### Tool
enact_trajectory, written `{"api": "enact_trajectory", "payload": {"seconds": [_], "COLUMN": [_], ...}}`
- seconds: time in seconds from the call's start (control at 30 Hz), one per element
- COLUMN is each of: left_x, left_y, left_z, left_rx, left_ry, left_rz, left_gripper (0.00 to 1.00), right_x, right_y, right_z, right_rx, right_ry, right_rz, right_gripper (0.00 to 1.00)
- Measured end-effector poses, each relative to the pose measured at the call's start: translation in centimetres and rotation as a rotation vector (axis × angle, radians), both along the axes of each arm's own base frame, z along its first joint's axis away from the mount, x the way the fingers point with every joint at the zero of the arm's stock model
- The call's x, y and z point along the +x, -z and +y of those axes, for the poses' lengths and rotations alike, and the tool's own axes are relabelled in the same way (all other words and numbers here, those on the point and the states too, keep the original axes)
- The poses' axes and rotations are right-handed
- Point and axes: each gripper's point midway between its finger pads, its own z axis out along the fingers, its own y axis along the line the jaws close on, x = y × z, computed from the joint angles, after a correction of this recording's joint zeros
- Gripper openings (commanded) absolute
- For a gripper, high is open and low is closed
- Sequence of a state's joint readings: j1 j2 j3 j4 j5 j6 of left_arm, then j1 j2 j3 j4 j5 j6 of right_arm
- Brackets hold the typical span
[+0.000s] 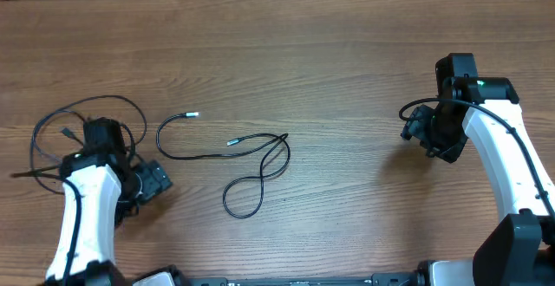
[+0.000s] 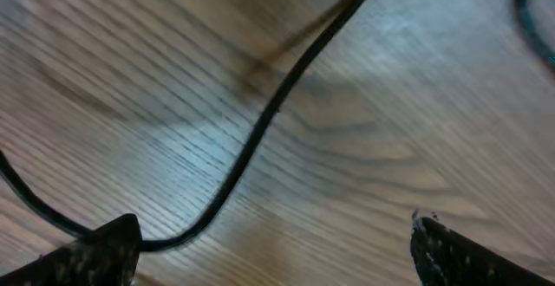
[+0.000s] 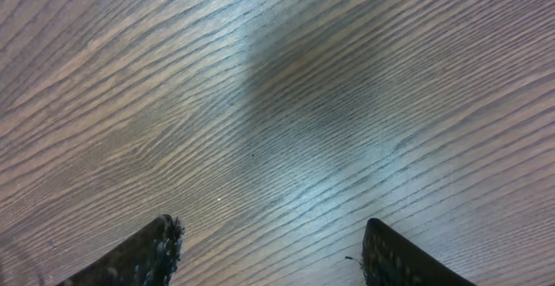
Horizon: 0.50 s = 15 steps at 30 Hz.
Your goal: Untangle cables
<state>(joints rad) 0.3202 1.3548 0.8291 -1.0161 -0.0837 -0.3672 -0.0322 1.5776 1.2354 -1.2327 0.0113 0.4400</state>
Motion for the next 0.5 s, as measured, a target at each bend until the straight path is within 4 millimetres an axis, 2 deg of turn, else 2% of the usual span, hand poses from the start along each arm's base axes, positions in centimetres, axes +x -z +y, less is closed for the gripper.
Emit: {"api": "enact_trajectory", "payload": {"seconds": [0.17, 0.2, 0.23, 0.3, 0.33, 0.5], "left_x": [0.3, 0.3, 0.3, 0.3, 0.3, 0.3], "left_y": [1.6, 1.7, 1.7, 1.7, 1.7, 1.7], "left_z": [0.3, 0.4, 0.4, 0.4, 0.4, 0.5], "left_rx": [0.004, 0.005, 0.007, 0.010, 0.011, 0.015], "left_ry": [0.000, 0.000, -0.001, -0.003, -0.004, -0.004], "left_rz": [0.025, 0.028, 0.029, 0.029, 0.030, 0.032], "left_gripper": [0.95, 0.90, 0.73, 0.54, 0.48, 0.34], "right_x": [-0.1, -0.1, -0.1, -0.1, -0.1, -0.1], "right_y": [0.0, 0.0, 0.0, 0.0, 0.0, 0.0], "right_z": [0.0, 0.0, 0.0, 0.0, 0.0, 0.0], "right_rx": [0.000, 0.000, 0.000, 0.000, 0.000, 0.000], "right_ry": [0.000, 0.000, 0.000, 0.000, 0.000, 0.000], "right_rz": [0.003, 0.003, 0.003, 0.003, 0.003, 0.003], "right_gripper": [0.66, 0.65, 0.65, 0.65, 0.66, 0.66]}}
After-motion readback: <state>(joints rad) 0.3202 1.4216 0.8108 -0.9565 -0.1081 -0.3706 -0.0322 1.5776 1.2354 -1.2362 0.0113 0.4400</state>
